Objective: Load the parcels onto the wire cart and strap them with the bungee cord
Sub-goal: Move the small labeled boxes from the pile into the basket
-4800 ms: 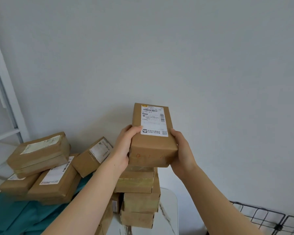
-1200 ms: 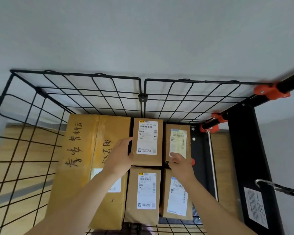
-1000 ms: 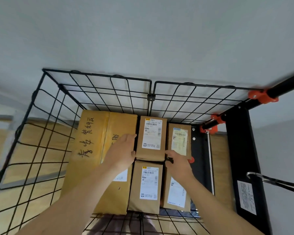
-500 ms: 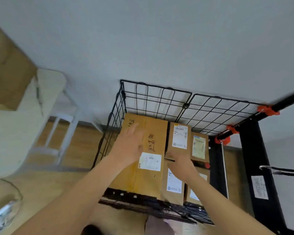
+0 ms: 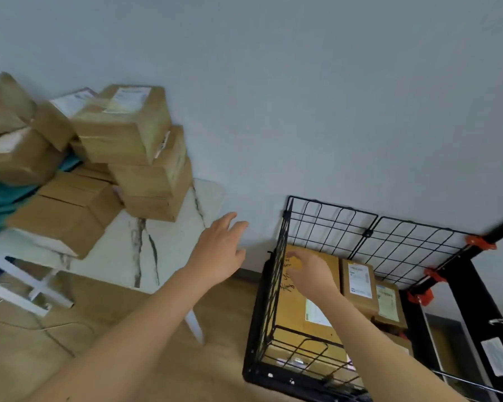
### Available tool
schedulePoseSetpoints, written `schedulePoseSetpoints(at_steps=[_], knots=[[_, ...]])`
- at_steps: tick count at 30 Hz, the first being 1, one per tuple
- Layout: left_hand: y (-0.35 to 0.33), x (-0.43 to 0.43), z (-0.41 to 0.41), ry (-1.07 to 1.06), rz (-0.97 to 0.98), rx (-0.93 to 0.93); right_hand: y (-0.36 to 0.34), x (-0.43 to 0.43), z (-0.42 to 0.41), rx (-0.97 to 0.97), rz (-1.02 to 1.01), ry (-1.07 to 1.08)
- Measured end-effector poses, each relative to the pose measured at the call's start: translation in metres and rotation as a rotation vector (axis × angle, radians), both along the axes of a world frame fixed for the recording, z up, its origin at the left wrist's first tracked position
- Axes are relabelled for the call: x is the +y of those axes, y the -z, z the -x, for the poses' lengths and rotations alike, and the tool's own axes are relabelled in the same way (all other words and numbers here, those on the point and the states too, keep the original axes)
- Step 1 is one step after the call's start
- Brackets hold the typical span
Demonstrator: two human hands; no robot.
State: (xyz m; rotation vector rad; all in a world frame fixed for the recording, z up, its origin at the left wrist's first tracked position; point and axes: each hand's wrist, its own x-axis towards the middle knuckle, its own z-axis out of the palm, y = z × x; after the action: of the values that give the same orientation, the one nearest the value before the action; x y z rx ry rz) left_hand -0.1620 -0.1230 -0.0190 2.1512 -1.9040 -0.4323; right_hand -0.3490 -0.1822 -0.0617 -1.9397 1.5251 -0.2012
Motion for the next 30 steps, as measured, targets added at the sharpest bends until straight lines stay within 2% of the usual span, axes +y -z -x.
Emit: schedulePoseSetpoints(at_steps=[9,14,23,26,30], knots=[[-0.069,0.044,-0.087,-0.152,0.155,0.118,-0.077,0.019,-0.109,-0.037,0.14,-0.189],[-0.091,0.046,-0.131,-0.225,0.254,0.099,-0.103,0.003,-0.163,-0.099,0.168,-0.23],[-0.119,-0.001,-0.222,-0.377,0.406,0.184,-0.13,-0.062,-0.264,-0.297,0.147,-0.228],[-0.125,-0.026,-0.251,-0.428,0.464,0.213,-0.135,-0.088,-0.294,-0.421,0.106,-0.172],[-0.125,-0.054,-0.286,-0.508,0.45,0.308,-0.134,-0.114,-0.321,-0.553,0.021,-0.071]])
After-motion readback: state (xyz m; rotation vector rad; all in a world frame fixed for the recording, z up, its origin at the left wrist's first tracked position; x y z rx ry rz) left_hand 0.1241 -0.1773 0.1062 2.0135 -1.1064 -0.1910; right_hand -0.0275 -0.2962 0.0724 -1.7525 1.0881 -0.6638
